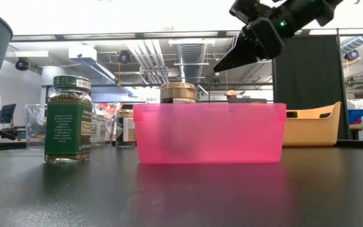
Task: Sort spices by type
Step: Put the green seasoning bottle into the blue bin
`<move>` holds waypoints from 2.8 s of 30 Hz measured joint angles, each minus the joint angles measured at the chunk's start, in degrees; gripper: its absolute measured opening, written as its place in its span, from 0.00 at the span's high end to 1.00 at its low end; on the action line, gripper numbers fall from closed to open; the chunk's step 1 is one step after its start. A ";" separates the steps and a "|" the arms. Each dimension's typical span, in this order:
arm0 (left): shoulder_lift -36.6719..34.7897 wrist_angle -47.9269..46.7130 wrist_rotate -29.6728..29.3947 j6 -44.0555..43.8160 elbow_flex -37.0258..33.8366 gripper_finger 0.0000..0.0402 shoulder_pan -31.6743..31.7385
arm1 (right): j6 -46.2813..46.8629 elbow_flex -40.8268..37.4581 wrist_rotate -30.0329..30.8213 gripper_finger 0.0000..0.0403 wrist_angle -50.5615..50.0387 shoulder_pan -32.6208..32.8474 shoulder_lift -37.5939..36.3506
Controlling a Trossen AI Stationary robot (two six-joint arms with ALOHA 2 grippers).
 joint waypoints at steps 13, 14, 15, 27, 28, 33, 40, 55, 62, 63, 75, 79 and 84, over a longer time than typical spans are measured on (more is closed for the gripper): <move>1.55 0.44 -0.03 -2.46 0.00 1.00 0.00 | -6.19 -0.27 -5.91 0.96 3.30 0.01 0.00; 1.64 0.44 -0.01 -2.70 0.00 1.00 0.00 | -7.19 -0.42 -7.86 0.96 4.06 0.00 0.00; 1.69 0.44 -0.01 -2.87 0.00 1.00 0.00 | -8.02 -0.55 -9.04 0.96 4.71 0.03 0.00; 2.15 0.41 -0.03 -2.99 0.00 1.00 0.00 | -11.39 -3.59 -9.03 0.96 10.80 -0.12 -0.04; 2.19 0.42 -0.03 -2.99 0.00 1.00 0.00 | -11.47 -3.90 -9.00 0.96 11.65 -0.12 -0.04; 2.86 0.80 -0.03 -3.01 0.00 1.00 0.00 | -11.44 -4.10 -9.01 0.96 12.75 -0.07 -0.04; 4.56 1.56 -0.03 -3.01 0.00 1.00 0.00 | -11.46 -4.24 -10.07 0.96 12.84 0.54 0.13; 6.02 3.55 -0.01 -3.92 0.00 1.00 0.01 | -8.17 -4.26 -8.29 0.96 12.94 0.91 -0.56; 9.65 10.22 11.23 -3.33 -0.46 1.00 3.46 | 1.90 -3.31 -0.91 0.96 12.89 0.93 -4.11; 10.90 10.95 12.11 -2.40 -0.78 1.00 4.00 | 3.28 -2.90 -0.18 0.96 12.65 0.89 -4.47; 24.92 16.65 37.52 5.76 -0.94 1.00 13.44 | 18.71 15.50 11.44 0.96 -15.71 -0.49 -2.38; 29.16 34.12 49.77 24.97 -1.08 1.00 15.76 | 20.27 20.07 11.58 0.96 -26.11 -0.92 -1.03; 33.93 52.99 63.28 46.85 -1.18 1.00 18.75 | 25.21 21.36 10.53 0.96 -31.96 0.40 -1.36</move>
